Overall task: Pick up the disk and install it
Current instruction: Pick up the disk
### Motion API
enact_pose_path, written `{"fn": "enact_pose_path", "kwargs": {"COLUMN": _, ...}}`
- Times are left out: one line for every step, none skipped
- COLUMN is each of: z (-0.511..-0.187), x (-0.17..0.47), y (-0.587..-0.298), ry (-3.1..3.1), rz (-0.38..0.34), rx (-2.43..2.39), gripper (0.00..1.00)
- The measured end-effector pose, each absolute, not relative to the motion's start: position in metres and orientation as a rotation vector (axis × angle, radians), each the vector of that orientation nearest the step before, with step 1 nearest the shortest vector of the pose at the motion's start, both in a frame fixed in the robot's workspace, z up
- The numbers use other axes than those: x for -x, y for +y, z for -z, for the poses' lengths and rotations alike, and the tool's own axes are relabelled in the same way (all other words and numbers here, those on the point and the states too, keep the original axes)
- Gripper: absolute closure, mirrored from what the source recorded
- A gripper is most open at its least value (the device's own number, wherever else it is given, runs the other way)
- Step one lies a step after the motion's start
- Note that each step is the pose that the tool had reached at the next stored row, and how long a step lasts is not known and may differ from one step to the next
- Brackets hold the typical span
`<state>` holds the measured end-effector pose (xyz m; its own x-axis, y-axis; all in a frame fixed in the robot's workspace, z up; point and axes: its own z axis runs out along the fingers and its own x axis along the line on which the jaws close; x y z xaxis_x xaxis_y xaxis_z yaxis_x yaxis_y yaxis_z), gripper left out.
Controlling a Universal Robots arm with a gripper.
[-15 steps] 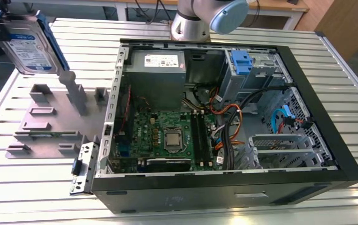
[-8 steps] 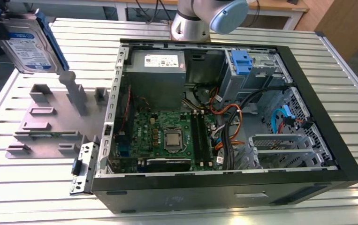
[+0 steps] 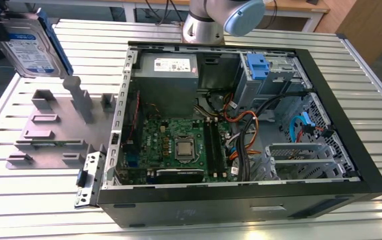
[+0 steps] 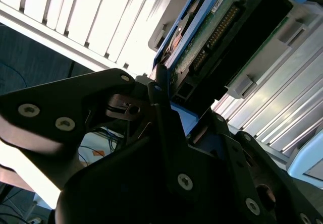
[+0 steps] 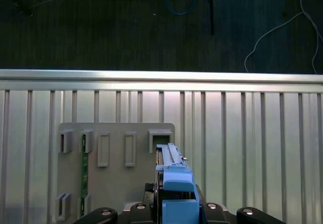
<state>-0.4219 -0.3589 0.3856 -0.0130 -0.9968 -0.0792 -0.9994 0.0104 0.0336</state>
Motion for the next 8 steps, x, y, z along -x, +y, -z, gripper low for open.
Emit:
{"fn": "enact_pose_path", "kwargs": {"z": -0.3859, "x": 0.4219, "y": -0.3589, "ry": 2.209, "rz": -0.124, "rx": 2.184, "gripper": 0.63}}
{"fn": "enact_pose_path", "kwargs": {"z": -0.3862, "x": 0.4219, "y": -0.3589, "ry": 2.209, "rz": -0.124, "rx": 2.184, "gripper": 0.63}}
{"fn": "enact_pose_path", "kwargs": {"z": -0.3866, "x": 0.4219, "y": -0.3589, "ry": 2.209, "rz": -0.124, "rx": 2.184, "gripper": 0.63}}
{"fn": "enact_pose_path", "kwargs": {"z": -0.3869, "x": 0.4219, "y": -0.3589, "ry": 2.209, "rz": -0.124, "rx": 2.184, "gripper": 0.63}}
{"fn": "enact_pose_path", "kwargs": {"z": -0.3872, "x": 0.4219, "y": -0.3589, "ry": 2.209, "rz": -0.124, "rx": 2.184, "gripper": 0.63}}
{"fn": "enact_pose_path", "kwargs": {"z": -0.3875, "x": 0.4219, "y": -0.3589, "ry": 2.209, "rz": -0.124, "rx": 2.184, "gripper": 0.63}}
{"fn": "enact_pose_path", "kwargs": {"z": -0.3879, "x": 0.4219, "y": -0.3589, "ry": 2.209, "rz": -0.124, "rx": 2.184, "gripper": 0.63}}
{"fn": "enact_pose_path", "kwargs": {"z": -0.3882, "x": 0.4219, "y": -0.3589, "ry": 2.209, "rz": -0.124, "rx": 2.184, "gripper": 0.63}}
